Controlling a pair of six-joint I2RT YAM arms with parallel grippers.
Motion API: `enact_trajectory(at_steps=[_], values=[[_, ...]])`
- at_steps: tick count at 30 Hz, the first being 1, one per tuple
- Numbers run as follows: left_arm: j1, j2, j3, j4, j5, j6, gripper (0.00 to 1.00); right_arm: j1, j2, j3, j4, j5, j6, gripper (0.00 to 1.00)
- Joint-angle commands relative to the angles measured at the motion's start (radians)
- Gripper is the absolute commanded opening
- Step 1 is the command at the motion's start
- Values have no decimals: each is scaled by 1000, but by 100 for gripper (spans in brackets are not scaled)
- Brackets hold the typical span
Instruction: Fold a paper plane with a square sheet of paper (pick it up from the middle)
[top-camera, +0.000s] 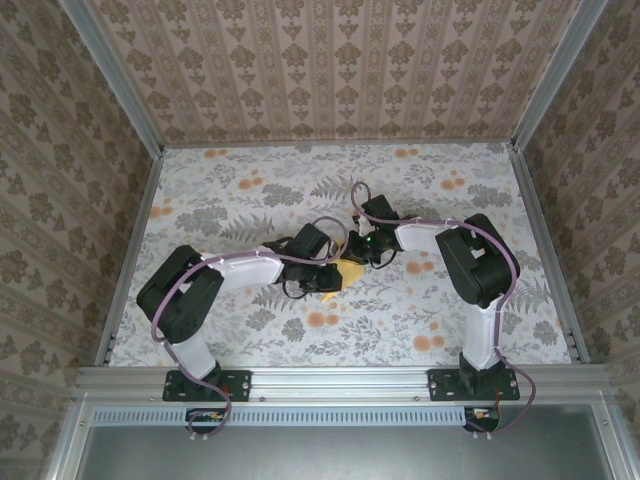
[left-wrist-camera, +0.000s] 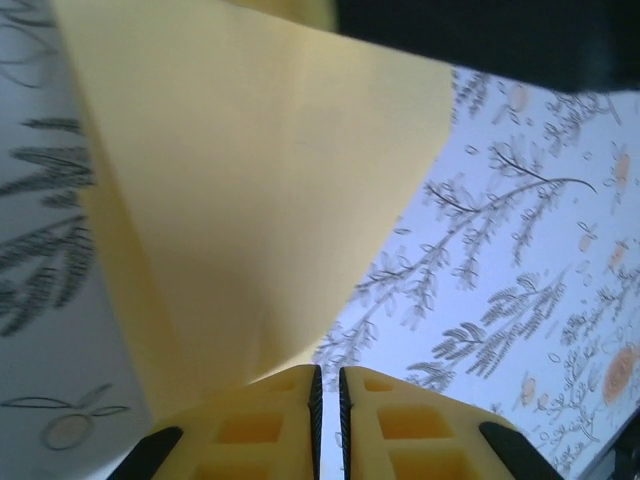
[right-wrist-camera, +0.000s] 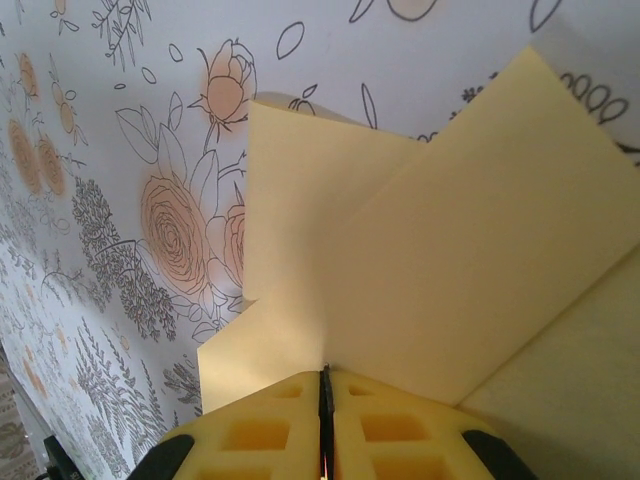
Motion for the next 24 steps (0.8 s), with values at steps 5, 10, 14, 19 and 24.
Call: enact_trajectory(at_steps=[5, 10, 14, 19, 24], values=[[-5, -2, 5, -32, -46, 15, 16, -1, 12, 21, -160, 81, 2, 19], [7, -7, -8, -33, -58, 13, 15, 0, -31, 50, -187, 54, -15, 27], [13, -7, -20, -25, -60, 10, 15, 10, -76, 50, -203, 62, -19, 30], [20, -9, -31, -13, -55, 5, 14, 29, -99, 53, -265, 160, -27, 32], [27, -10, -38, 0, -47, 3, 14, 51, -99, 80, -334, 275, -37, 35]])
